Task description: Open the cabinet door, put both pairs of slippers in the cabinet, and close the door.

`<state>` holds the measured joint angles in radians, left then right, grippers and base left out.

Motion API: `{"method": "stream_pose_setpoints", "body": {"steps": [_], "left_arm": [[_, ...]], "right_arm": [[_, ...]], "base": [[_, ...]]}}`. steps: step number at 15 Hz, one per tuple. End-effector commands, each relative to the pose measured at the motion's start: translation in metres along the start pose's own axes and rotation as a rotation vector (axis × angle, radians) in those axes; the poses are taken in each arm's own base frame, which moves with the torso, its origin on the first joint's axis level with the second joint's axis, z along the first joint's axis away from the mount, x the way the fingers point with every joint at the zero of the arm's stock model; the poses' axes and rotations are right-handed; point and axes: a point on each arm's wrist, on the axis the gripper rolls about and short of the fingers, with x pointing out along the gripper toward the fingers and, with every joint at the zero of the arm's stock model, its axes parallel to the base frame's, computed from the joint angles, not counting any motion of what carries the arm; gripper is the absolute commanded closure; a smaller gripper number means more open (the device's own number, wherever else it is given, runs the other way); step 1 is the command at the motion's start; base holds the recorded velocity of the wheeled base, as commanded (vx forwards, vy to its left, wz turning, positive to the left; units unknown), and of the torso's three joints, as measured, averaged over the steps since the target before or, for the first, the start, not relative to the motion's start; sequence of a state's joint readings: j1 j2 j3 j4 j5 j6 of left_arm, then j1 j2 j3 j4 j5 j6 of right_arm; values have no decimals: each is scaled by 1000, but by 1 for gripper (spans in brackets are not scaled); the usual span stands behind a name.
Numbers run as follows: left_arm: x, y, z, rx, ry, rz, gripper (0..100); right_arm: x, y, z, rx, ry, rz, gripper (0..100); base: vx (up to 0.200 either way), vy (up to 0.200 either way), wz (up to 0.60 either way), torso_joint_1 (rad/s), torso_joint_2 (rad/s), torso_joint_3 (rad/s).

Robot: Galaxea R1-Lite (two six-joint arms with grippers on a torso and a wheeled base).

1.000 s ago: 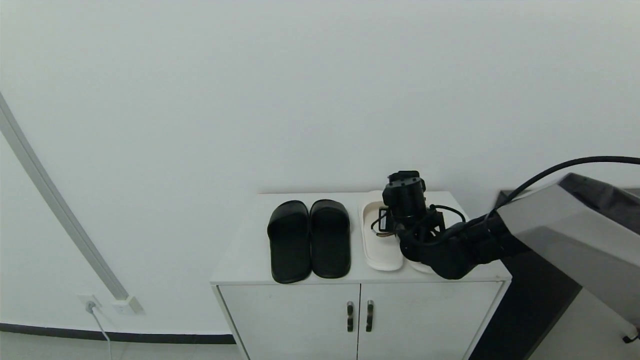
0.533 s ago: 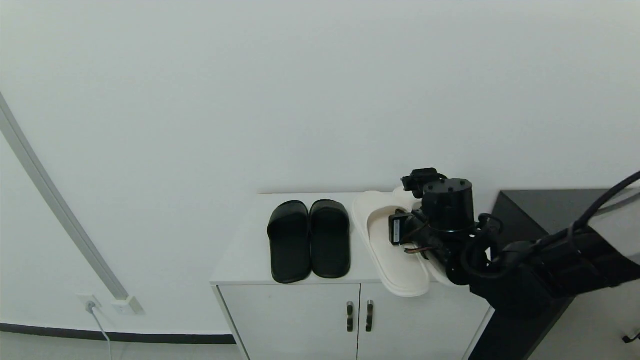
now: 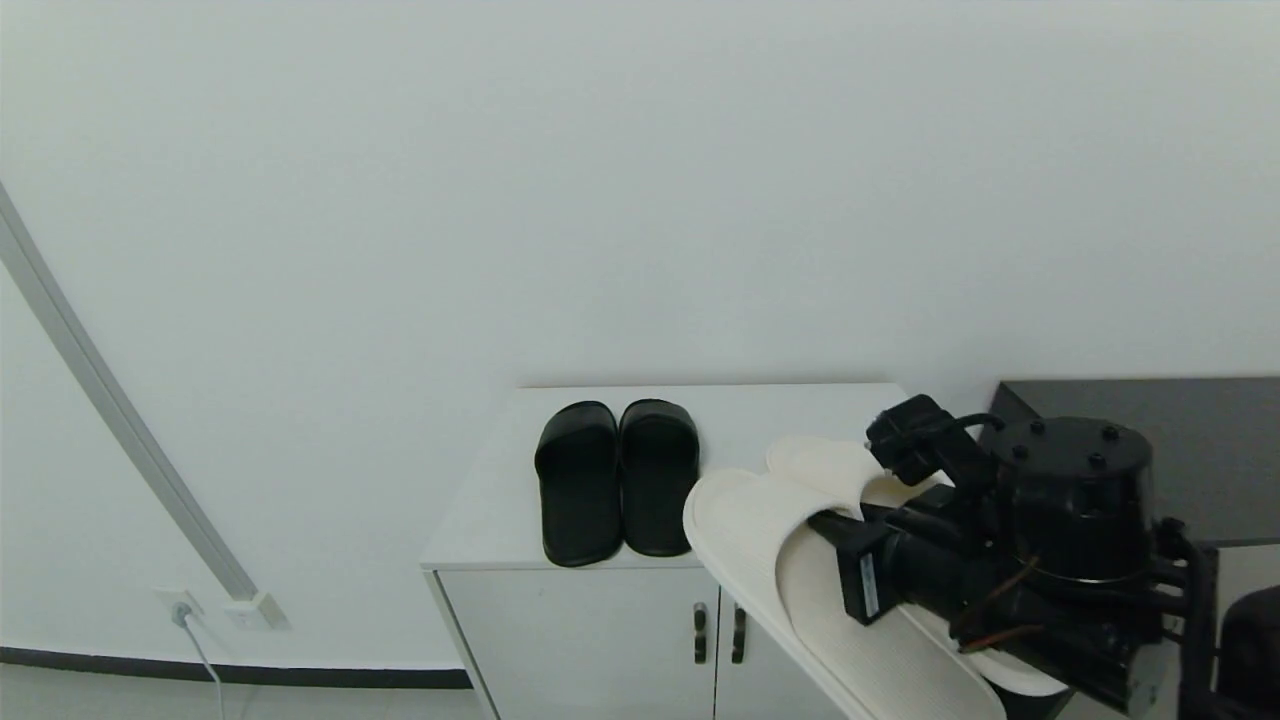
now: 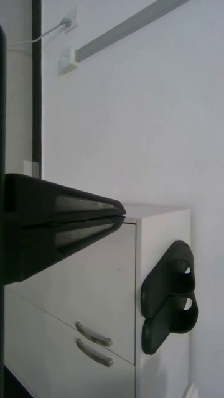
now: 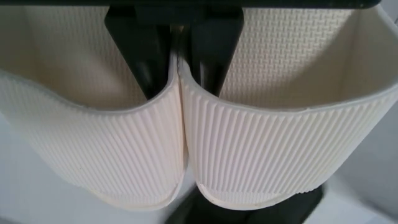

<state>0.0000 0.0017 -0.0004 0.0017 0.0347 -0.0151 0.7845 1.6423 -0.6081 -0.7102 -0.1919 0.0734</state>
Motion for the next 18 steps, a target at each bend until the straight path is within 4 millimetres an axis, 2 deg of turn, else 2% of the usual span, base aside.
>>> {"method": "stream_pose_setpoints", "body": {"steps": [1,10,15,18], "left_arm": [[0,0,0,0,0,1,100],[0,0,0,0,0,1,100],[0,0,0,0,-1,1,100],[0,0,0,-2,0,1,100]], "right_arm": [[-33,1,5,-3,-23,85,100],[-38,8,1,-15,20,137,100],[-37,8,-1,-19,28,147,100],[-25,12,-6,-23,43,167,100]], "base": [[0,0,0,0,0,0],[0,0,0,0,0,0],[-200,0,0,4,6,4],[-200,0,0,-7,2,5]]}}
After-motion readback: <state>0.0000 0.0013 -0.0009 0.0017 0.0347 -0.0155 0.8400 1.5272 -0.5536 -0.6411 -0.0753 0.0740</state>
